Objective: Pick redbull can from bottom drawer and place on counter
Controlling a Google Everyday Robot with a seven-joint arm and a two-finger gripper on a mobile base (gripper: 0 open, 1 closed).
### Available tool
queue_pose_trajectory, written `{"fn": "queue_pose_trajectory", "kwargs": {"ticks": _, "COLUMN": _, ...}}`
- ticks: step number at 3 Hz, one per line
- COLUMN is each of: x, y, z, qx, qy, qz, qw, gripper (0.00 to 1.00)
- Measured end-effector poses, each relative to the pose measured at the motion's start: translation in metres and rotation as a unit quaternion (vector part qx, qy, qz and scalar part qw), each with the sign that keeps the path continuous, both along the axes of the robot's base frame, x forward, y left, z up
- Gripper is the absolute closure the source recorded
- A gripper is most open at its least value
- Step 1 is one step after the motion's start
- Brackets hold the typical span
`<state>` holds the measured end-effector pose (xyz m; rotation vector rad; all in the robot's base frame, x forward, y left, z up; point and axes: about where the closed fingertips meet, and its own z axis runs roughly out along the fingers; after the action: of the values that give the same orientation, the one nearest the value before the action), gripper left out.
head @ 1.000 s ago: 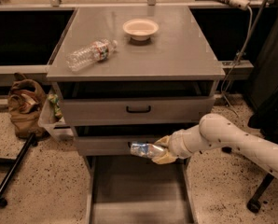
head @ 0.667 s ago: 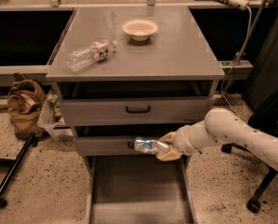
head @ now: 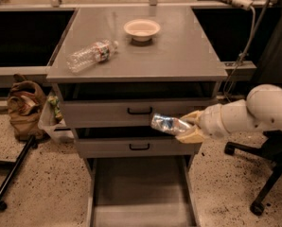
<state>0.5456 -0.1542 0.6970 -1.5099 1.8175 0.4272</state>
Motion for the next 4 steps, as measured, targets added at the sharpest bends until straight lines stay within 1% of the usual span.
{"fn": "queue_pose_trajectory", "kwargs": {"ticks": 1, "x": 0.004, "y": -0.001, "z": 0.055, "qx": 0.013, "qy": -0.032, "qz": 0.016, "qw": 0.9993, "gripper": 1.00}}
{"fn": "queue_pose_trajectory", "kwargs": {"ticks": 2, "x": 0.009, "y": 0.009, "z": 0.093, "qx": 0.017, "qy": -0.066, "qz": 0.033, "qw": 0.9971, "gripper": 1.00}}
{"fn": "queue_pose_trajectory", "kwargs": {"ticks": 3, "x": 0.009, "y": 0.009, "z": 0.093, "qx": 0.017, "qy": -0.066, "qz": 0.033, "qw": 0.9971, "gripper": 1.00}}
{"fn": "queue_pose_trajectory", "kwargs": {"ticks": 4, "x": 0.021, "y": 0.009, "z": 0.123, "qx": -0.007, "qy": -0.087, "qz": 0.033, "qw": 0.9956, "gripper": 1.00}}
